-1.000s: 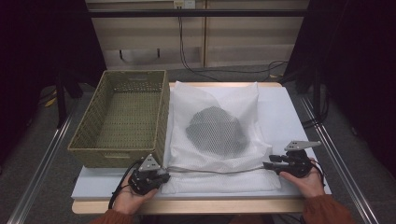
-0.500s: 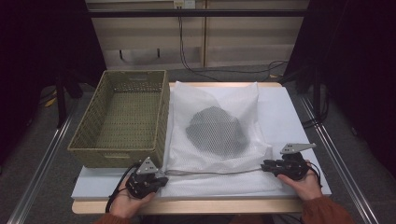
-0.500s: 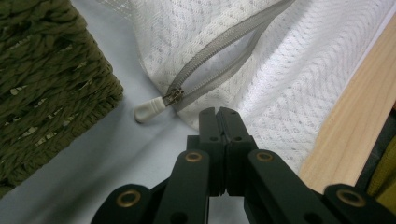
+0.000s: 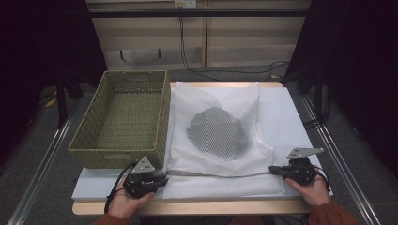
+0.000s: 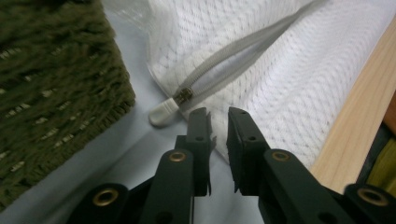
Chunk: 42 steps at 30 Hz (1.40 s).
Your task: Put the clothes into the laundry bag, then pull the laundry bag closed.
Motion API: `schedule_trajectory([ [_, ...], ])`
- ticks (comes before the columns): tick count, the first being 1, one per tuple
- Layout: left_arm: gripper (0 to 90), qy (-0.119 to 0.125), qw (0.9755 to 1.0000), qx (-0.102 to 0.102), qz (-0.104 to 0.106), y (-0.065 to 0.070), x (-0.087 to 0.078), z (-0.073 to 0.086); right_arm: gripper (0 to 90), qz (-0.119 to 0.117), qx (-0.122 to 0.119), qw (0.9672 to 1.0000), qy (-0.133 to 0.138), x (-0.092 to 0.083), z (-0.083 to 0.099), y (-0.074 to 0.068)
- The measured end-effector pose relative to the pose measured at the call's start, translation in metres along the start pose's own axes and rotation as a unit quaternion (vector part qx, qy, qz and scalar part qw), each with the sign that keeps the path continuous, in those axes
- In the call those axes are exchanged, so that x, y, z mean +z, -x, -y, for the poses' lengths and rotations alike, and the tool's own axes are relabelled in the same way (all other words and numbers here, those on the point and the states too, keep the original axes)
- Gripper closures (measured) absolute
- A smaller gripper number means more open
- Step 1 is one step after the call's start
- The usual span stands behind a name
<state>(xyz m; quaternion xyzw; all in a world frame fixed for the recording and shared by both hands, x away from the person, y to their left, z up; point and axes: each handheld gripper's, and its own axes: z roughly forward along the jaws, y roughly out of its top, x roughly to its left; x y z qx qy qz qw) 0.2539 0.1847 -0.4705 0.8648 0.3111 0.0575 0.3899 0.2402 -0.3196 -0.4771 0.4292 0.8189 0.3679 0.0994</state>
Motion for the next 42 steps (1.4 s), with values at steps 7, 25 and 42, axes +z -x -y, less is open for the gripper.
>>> schedule_trajectory([
  [7,70.4,0.037,0.9992,-0.008,-0.009,-0.008,-0.003,-0.004,74.7,-0.011,0.002,0.9997,0.022,-0.002,0.0,0.0],
  [25,53.8,0.029,0.9988,0.031,-0.024,-0.004,0.015,-0.013,63.1,-0.013,-0.006,0.9984,0.055,-0.005,-0.003,-0.003],
  [42,48.5,-0.008,0.9984,0.052,-0.019,-0.005,0.019,-0.008,59.0,-0.021,-0.009,0.9981,0.057,-0.004,-0.004,-0.005],
])
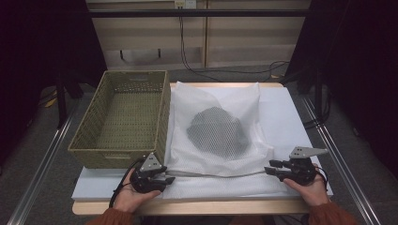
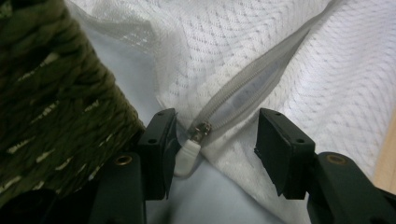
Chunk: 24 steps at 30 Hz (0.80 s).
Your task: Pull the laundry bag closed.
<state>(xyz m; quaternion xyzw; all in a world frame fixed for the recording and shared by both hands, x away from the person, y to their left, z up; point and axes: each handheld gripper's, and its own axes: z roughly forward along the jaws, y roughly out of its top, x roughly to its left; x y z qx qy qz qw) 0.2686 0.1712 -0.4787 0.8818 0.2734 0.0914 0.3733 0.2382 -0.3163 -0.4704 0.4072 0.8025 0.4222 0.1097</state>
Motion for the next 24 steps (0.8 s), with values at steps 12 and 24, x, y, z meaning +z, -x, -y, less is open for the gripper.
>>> schedule_trajectory([
  [12,63.5,0.006,0.9995,-0.029,0.008,-0.002,-0.014,0.006,57.3,-0.001,-0.003,1.0,-0.002,0.002,0.0,0.0],
  [24,70.3,0.029,0.998,-0.054,0.016,0.001,-0.018,0.001,55.4,0.005,-0.001,1.0,-0.002,0.002,0.0,0.0],
])
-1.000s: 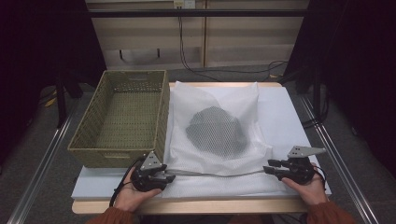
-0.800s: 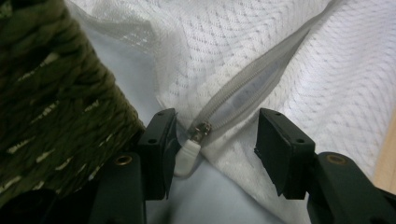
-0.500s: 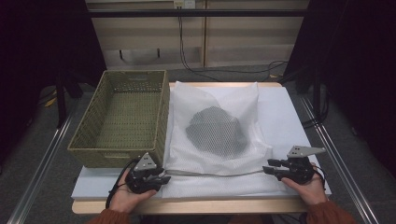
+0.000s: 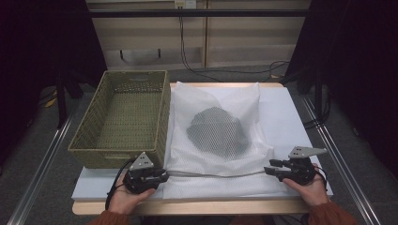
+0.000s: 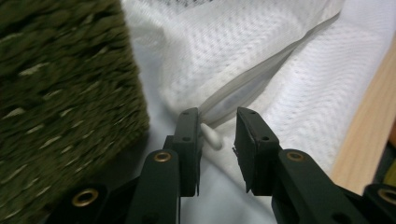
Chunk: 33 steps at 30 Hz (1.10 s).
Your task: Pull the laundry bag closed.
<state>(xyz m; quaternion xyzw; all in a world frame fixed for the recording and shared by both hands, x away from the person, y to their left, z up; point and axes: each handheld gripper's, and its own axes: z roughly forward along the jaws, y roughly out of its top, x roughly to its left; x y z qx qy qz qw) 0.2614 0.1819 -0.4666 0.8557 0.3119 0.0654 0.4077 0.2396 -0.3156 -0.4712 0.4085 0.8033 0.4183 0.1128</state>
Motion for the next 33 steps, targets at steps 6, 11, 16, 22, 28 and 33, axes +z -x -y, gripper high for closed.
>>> schedule_trajectory([
  [6,70.4,-0.003,0.9999,0.011,0.002,0.004,0.006,-0.004,55.5,0.0,0.0,1.0,0.0,0.0,0.0,0.0],
  [11,64.5,-0.011,0.9997,0.024,0.001,0.008,0.013,-0.006,55.6,-0.001,-0.001,1.0,0.001,0.0,0.0,0.0],
  [16,61.3,-0.011,0.9998,0.017,-0.001,0.007,0.011,-0.005,55.7,0.001,-0.003,1.0,0.001,0.0,0.0,-0.001],
  [22,59.1,-0.014,0.9996,0.015,-0.019,0.003,0.001,0.004,55.7,-0.003,-0.006,1.0,0.0,0.001,-0.001,-0.003],
  [28,62.6,-0.035,0.9993,0.01,-0.006,0.002,0.006,0.006,60.2,-0.016,-0.012,0.9998,0.003,0.004,-0.008,-0.009],
  [33,63.0,-0.036,0.9992,0.015,-0.006,0.004,0.009,0.005,64.0,-0.035,-0.029,0.999,0.005,0.011,-0.015,-0.016],
])
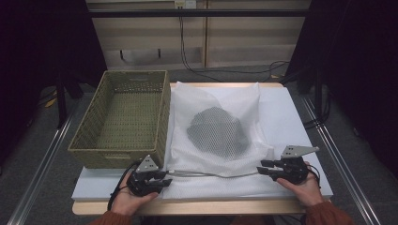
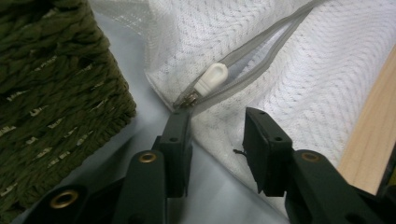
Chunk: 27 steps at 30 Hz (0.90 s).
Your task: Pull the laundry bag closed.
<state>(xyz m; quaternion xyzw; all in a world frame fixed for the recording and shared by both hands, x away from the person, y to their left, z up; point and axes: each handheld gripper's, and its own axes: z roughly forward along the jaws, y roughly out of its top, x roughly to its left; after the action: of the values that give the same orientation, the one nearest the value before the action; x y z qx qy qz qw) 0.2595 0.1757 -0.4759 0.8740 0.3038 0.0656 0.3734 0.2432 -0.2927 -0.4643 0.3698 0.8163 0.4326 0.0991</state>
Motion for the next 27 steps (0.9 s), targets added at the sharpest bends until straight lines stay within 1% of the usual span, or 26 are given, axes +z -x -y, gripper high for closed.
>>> schedule_trajectory([
  [2,66.5,0.002,0.9999,0.008,-0.008,0.0,0.001,0.0,64.1,-0.008,-0.005,1.0,-0.003,0.004,-0.004,-0.003],
  [3,69.2,0.002,0.9999,0.008,-0.008,0.0,0.001,0.0,64.4,-0.014,-0.007,0.9999,-0.001,0.007,-0.006,-0.004],
  [4,71.7,0.0,0.9998,0.011,-0.016,0.0,0.001,0.0,64.1,-0.022,-0.01,0.9997,-0.003,0.009,-0.007,-0.005],
  [5,72.8,0.0,0.9998,0.011,-0.016,0.0,0.001,0.0,64.1,-0.022,-0.01,0.9997,-0.003,0.009,-0.007,-0.005],
  [6,73.7,0.0,0.9997,0.014,-0.019,0.001,0.001,0.0,63.9,-0.037,-0.017,0.9991,-0.008,0.015,-0.011,-0.009],
  [7,75.2,0.001,0.9997,0.015,-0.018,0.001,0.001,0.0,63.9,-0.041,-0.021,0.9989,-0.009,0.018,-0.014,-0.011],
  [8,78.1,0.001,0.9997,0.015,-0.018,0.001,0.001,0.0,64.0,-0.047,-0.024,0.9985,-0.01,0.021,-0.016,-0.014],
  [9,81.5,-0.003,0.9998,0.013,-0.012,0.001,0.002,-0.001,63.9,-0.05,-0.028,0.9983,-0.009,0.023,-0.019,-0.016],
  [11,86.6,-0.004,0.9998,0.013,-0.012,0.001,0.002,-0.002,63.9,-0.058,-0.036,0.9976,-0.011,0.029,-0.024,-0.02],
  [12,86.6,-0.002,0.9999,0.007,-0.008,0.001,0.003,-0.002,63.9,-0.058,-0.036,0.9976,-0.011,0.029,-0.024,-0.02],
  [13,87.8,-0.002,1.0,0.002,-0.005,0.0,0.003,-0.002,63.9,-0.065,-0.038,0.9971,-0.009,0.032,-0.026,-0.022],
  [14,88.4,-0.002,1.0,0.0,0.001,-0.001,0.003,-0.003,64.5,-0.073,-0.046,0.9961,-0.016,0.04,-0.032,-0.028],
  [15,88.6,-0.002,1.0,0.0,0.001,-0.001,0.003,-0.003,64.5,-0.073,-0.046,0.9961,-0.016,0.04,-0.032,-0.028],
  [16,88.6,-0.005,1.0,0.002,-0.003,0.0,0.002,-0.003,64.8,-0.08,-0.049,0.9954,-0.016,0.044,-0.034,-0.031],
  [17,88.7,-0.005,1.0,0.004,-0.002,0.0,0.001,-0.003,65.4,-0.092,-0.057,0.994,-0.019,0.051,-0.039,-0.037],
  [18,88.7,-0.001,1.0,0.003,-0.004,0.0,0.001,-0.003,66.9,-0.099,-0.059,0.9931,-0.02,0.054,-0.042,-0.039],
  [19,88.8,-0.002,1.0,0.004,-0.004,0.0,-0.001,-0.004,68.4,-0.102,-0.064,0.9926,-0.02,0.057,-0.044,-0.042],
  [21,88.8,0.009,1.0,0.0,-0.002,0.0,-0.002,-0.003,70.0,-0.107,-0.066,0.9919,-0.019,0.062,-0.049,-0.048],
  [22,88.7,0.009,1.0,0.0,-0.002,0.0,-0.002,-0.003,70.0,-0.107,-0.066,0.9919,-0.019,0.062,-0.049,-0.048],
  [23,88.7,0.007,1.0,0.001,-0.001,0.0,-0.004,-0.003,70.5,-0.108,-0.069,0.9916,-0.019,0.065,-0.052,-0.051],
  [24,88.8,0.01,0.9999,0.0,-0.001,0.001,-0.004,-0.003,71.1,-0.104,-0.073,0.9918,-0.018,0.068,-0.054,-0.054],
  [25,88.7,0.009,0.9999,0.002,-0.004,0.001,-0.005,-0.004,73.5,-0.114,-0.075,0.9904,-0.019,0.075,-0.06,-0.059],
  [27,88.7,0.011,0.9999,0.002,-0.002,0.001,-0.006,-0.004,76.4,-0.124,-0.078,0.989,-0.022,0.083,-0.066,-0.064],
])
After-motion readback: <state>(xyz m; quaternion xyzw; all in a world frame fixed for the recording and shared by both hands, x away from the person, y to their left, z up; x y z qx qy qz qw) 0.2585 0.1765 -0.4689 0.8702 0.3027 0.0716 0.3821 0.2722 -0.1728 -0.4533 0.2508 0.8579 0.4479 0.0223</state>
